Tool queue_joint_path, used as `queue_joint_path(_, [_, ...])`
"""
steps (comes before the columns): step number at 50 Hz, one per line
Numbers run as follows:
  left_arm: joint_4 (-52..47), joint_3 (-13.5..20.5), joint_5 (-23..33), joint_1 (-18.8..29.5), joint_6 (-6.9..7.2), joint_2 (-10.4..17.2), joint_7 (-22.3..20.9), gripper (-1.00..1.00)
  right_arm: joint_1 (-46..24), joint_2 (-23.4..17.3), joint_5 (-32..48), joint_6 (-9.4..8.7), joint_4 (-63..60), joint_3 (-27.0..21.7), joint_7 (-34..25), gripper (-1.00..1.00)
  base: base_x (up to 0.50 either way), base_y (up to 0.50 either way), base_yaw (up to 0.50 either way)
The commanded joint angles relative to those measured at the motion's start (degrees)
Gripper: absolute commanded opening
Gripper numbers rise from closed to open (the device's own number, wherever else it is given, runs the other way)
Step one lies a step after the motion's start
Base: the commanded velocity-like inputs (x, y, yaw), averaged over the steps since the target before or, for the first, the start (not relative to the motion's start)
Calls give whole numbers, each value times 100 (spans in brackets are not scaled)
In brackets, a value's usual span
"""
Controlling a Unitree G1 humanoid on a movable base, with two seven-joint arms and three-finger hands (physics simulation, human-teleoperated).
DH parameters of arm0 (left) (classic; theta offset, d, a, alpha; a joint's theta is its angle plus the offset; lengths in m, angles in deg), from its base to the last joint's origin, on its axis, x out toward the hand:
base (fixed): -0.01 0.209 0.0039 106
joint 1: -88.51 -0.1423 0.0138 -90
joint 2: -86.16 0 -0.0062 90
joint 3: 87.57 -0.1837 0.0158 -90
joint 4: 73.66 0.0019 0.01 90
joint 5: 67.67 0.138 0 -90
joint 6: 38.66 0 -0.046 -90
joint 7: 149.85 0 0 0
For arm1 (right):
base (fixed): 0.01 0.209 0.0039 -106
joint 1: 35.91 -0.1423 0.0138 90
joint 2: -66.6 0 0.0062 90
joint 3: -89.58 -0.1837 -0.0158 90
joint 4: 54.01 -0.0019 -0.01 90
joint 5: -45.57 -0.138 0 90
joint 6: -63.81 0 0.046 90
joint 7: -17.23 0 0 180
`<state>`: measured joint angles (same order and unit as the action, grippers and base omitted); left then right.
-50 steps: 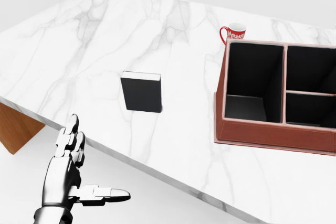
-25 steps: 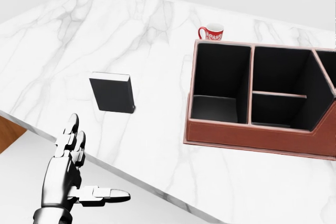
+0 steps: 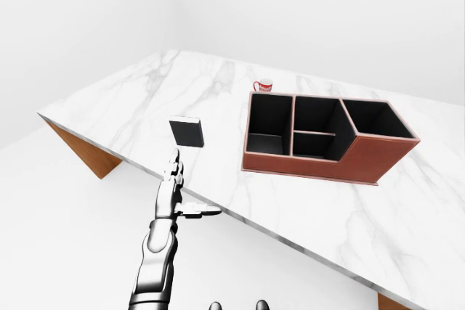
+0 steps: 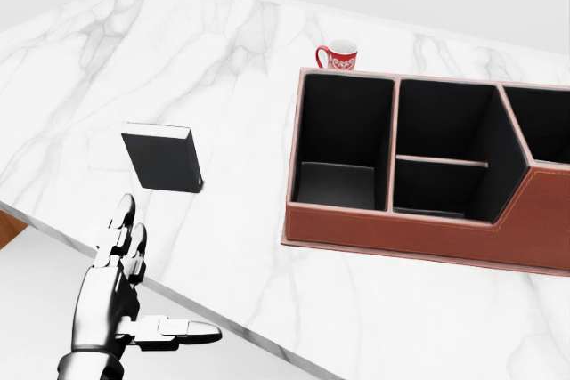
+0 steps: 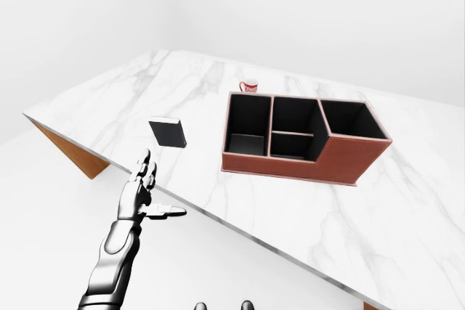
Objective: Pick up the book and place it in the left compartment of the caddy.
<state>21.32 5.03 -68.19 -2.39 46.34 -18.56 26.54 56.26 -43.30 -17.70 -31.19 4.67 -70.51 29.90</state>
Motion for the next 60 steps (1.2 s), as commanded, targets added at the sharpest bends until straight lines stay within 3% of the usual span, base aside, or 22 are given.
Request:
queue_joint_path(1, [-18,-3,23,-14,0,2,15,100,-1,1,5,0,-16,9,5,100,0,0,0])
queue_joint_path(23, [-161,-50,33,-72,0,-10,-35,100,25,-2,-103,0,4,-24,-36,100,0,0,0])
queue_joint_path(48, [-237,-84,25,-106,0,-21,-113,100,27,0,-123,0,-4,-24,-36,100,16,8,0])
queue_joint_path(60, [-327,-158,-142,-196,0,-33,-427,100,33,-42,-197,0,-14,-61,22,100,16,9,0])
